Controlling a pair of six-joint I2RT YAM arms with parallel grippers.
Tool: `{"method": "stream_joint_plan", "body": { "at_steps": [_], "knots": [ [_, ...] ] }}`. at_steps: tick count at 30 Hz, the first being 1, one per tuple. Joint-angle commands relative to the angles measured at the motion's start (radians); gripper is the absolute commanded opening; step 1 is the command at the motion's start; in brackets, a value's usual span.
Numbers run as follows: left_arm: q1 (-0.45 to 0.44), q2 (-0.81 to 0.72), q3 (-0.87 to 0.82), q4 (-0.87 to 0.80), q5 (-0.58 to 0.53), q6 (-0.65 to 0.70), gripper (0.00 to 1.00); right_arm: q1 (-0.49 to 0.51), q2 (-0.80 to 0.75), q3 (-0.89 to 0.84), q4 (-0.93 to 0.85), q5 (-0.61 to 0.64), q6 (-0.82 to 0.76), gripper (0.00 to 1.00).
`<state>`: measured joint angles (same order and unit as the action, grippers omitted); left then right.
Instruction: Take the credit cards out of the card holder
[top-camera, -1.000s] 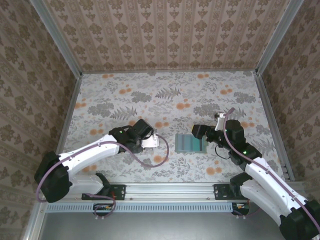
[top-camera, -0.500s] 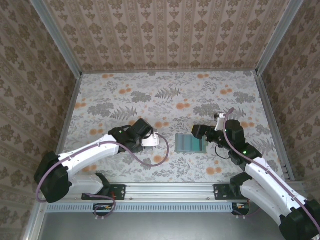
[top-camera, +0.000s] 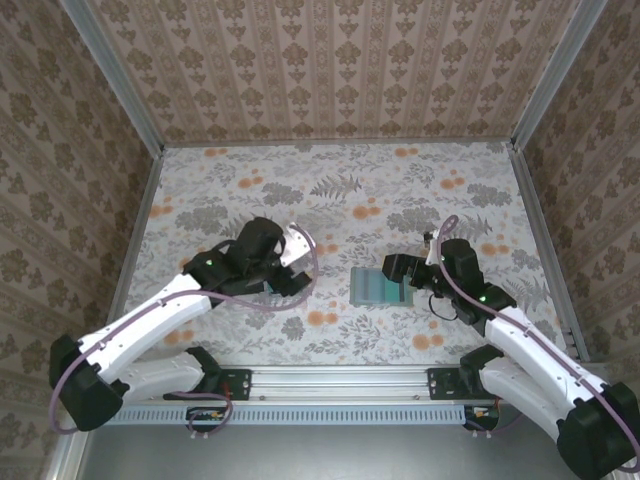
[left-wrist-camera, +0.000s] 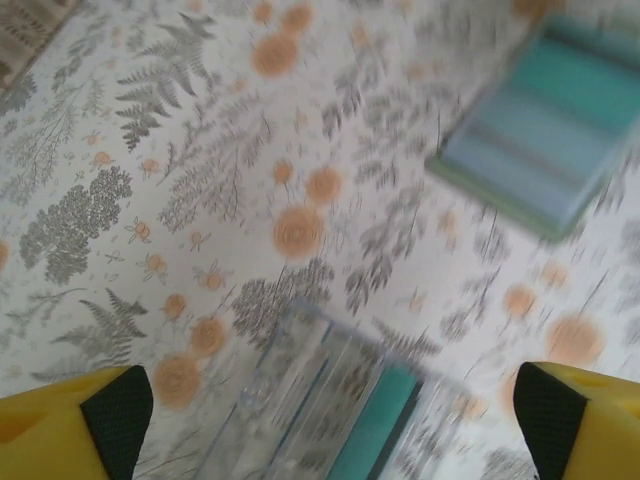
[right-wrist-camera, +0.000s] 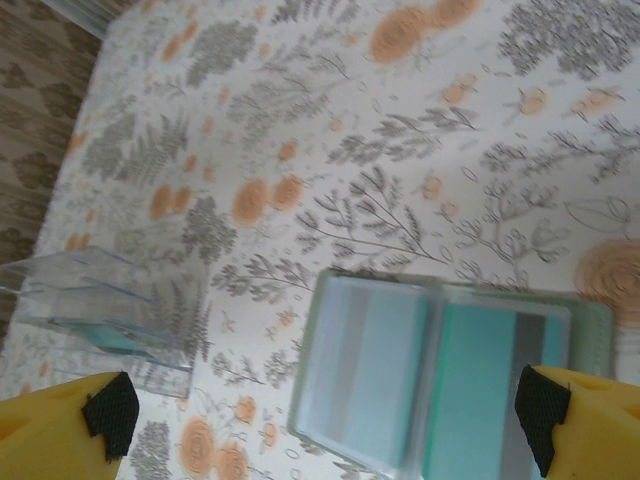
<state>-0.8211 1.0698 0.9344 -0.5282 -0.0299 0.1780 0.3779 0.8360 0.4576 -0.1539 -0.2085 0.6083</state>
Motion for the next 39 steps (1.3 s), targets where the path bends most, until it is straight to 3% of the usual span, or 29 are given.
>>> {"method": "stream_joint_plan", "body": {
  "at_steps": [1,4,7,10,12,15,22,39],
  "knots": [
    [0.032,0.008,0.056,0.059,0.123,-0.340,0.98,0.006,0.010,0.002,-0.076,0.063,0.025,0.97],
    [0.042,0.071,0.094,0.050,0.163,-0.511,0.94,0.007,0.023,-0.009,-0.107,0.089,0.040,0.89],
    [0.037,0.164,0.114,0.075,0.239,-0.649,0.83,0.007,0.048,-0.021,-0.108,0.089,0.048,0.67],
    [-0.005,0.263,0.123,0.142,0.283,-0.729,0.65,0.012,0.094,-0.023,-0.107,0.091,0.056,0.41],
    [-0.052,0.315,0.128,0.181,0.239,-0.775,0.62,0.024,0.133,-0.015,-0.114,0.111,0.056,0.28],
    [-0.092,0.383,0.126,0.257,0.225,-0.857,0.59,0.043,0.196,0.007,-0.137,0.167,0.053,0.16],
    [-0.151,0.531,0.170,0.306,0.176,-0.979,0.40,0.099,0.313,0.075,-0.207,0.292,0.071,0.12],
    [-0.185,0.692,0.186,0.425,0.248,-1.063,0.42,0.112,0.426,0.081,-0.182,0.279,0.112,0.09]
  ]
}}
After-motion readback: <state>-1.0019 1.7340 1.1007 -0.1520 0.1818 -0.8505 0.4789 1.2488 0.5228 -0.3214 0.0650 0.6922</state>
